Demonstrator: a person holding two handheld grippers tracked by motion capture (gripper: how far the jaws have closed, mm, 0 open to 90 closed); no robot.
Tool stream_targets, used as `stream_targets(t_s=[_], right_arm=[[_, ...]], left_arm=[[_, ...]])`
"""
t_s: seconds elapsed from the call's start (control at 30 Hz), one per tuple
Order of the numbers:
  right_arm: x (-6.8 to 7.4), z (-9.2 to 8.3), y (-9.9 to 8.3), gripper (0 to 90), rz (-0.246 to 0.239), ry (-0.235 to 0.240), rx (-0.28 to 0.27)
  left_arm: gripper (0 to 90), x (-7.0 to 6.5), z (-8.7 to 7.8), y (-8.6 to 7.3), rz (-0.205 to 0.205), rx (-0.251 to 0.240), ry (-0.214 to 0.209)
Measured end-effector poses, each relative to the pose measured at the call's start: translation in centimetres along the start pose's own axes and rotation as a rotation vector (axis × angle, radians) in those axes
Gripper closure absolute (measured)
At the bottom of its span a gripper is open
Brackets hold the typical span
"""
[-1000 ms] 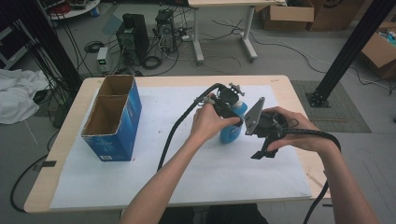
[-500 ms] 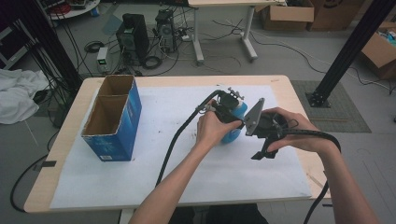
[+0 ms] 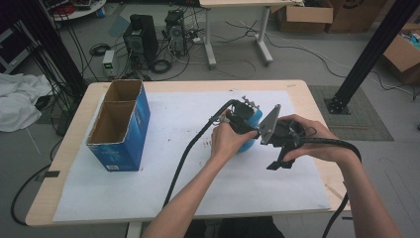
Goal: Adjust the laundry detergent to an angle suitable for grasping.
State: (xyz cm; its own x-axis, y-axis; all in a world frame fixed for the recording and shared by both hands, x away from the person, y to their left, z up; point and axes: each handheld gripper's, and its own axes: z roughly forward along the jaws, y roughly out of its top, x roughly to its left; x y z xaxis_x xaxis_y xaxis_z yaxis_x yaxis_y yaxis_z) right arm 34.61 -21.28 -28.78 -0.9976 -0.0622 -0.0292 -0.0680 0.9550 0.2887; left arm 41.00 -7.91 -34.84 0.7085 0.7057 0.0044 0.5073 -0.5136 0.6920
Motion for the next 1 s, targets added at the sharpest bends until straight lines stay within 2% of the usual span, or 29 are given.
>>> stream_targets(t_s=[1.0], right_arm=[[0.10, 0.02, -0.30, 20.3, 0.009, -0.006, 0.007]], left_arm=[[39.6, -0.21, 0.08, -0.17, -0.006, -0.054, 0.026]])
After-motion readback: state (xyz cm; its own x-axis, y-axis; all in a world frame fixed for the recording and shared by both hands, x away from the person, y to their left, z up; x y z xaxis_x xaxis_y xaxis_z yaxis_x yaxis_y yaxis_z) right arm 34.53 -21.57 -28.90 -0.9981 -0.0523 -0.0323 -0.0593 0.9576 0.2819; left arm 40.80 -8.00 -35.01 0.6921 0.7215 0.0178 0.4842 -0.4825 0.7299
